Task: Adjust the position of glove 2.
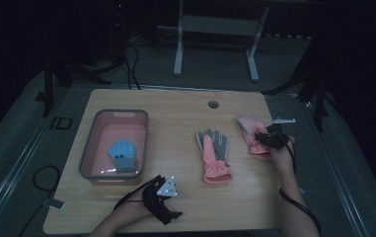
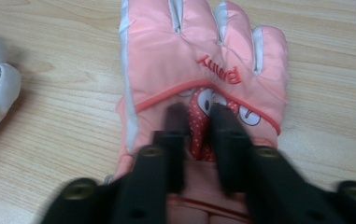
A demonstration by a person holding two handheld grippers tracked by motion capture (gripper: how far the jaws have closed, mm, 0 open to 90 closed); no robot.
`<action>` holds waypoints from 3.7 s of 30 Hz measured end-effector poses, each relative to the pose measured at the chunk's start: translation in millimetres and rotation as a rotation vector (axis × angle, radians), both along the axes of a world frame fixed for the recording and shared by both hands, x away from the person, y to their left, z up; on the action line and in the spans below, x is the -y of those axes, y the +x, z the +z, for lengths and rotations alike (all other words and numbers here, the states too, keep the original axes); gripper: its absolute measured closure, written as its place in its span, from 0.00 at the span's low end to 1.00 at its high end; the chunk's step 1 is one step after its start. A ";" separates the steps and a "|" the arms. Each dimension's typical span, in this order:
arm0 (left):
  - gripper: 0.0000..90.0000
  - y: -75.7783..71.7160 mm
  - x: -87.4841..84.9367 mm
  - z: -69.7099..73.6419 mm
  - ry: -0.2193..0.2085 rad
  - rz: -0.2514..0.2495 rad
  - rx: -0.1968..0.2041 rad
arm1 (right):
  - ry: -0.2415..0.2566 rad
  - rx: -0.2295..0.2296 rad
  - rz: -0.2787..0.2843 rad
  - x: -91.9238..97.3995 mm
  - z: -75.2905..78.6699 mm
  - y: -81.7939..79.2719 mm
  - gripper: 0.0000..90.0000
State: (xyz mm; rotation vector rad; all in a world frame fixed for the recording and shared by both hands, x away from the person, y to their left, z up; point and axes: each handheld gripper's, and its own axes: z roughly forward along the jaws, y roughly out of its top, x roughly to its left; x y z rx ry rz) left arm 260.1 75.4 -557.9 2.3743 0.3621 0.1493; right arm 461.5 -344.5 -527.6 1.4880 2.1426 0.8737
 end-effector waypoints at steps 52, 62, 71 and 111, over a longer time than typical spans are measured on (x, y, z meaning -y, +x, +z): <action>0.04 -4.2 1.6 5.1 -0.004 -0.015 0.008 | -0.066 -0.011 -0.103 -31.0 10.5 -126.2 0.98; 0.04 -4.3 2.1 4.2 -0.001 -0.018 0.008 | -0.077 0.011 0.037 -18.3 24.6 -121.8 0.79; 0.04 -4.7 2.6 3.5 0.000 -0.019 0.006 | -0.006 -0.026 0.064 -5.4 7.8 -114.4 0.77; 0.04 -5.5 -0.5 9.1 -0.008 -0.016 0.031 | 0.041 0.098 0.026 -145.5 108.0 -126.5 0.99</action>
